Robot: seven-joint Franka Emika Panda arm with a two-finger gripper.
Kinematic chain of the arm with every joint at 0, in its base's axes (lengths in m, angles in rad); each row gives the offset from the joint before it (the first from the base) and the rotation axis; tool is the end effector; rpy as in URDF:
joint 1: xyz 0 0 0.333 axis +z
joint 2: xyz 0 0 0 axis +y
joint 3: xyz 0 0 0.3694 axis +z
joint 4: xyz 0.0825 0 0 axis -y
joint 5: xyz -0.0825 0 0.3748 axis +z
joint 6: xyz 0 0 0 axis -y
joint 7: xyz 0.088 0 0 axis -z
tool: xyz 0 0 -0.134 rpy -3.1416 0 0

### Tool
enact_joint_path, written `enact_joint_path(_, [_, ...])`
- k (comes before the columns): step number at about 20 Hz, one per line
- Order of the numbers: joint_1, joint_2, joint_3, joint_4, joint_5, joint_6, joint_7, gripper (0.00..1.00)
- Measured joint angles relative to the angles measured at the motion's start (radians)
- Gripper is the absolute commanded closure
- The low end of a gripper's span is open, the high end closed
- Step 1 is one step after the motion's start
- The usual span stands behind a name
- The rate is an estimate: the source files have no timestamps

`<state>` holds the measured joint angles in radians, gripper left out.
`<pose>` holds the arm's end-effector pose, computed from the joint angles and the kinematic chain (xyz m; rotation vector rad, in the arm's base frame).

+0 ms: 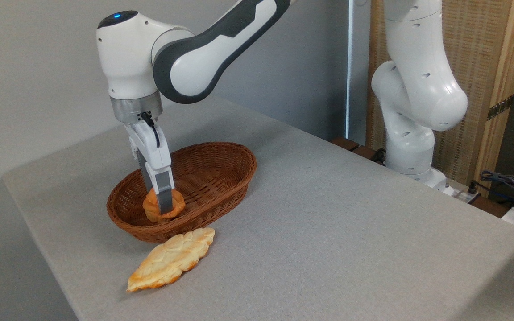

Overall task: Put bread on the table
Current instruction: 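Close the gripper on the round orange bun and lift it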

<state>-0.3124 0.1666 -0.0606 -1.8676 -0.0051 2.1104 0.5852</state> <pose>0.5711 -0.2219 0.4631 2.7828 -1.4391 0.1216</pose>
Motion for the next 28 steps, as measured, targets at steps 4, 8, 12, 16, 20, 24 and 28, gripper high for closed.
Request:
enact_joint_path(4, [0.000, 0.003, 0.000, 0.000, 0.002, 0.000, 0.000, 0.49])
enact_joint_path(8, [0.000, 0.003, 0.000, 0.000, 0.003, 0.000, 0.000, 0.50])
enact_joint_path(12, [0.000, 0.003, 0.000, 0.000, 0.003, 0.000, 0.000, 0.53])
enact_joint_path(16, [0.000, 0.003, 0.000, 0.000, 0.003, 0.000, 0.000, 0.53])
enact_joint_path(20, [0.001, 0.002, 0.000, 0.003, 0.003, 0.000, -0.001, 0.53])
enact_joint_path(24, [0.001, -0.001, 0.000, 0.005, 0.003, 0.000, -0.002, 0.53])
enact_joint_path(28, [0.004, -0.007, 0.003, 0.010, 0.003, -0.020, -0.002, 0.57])
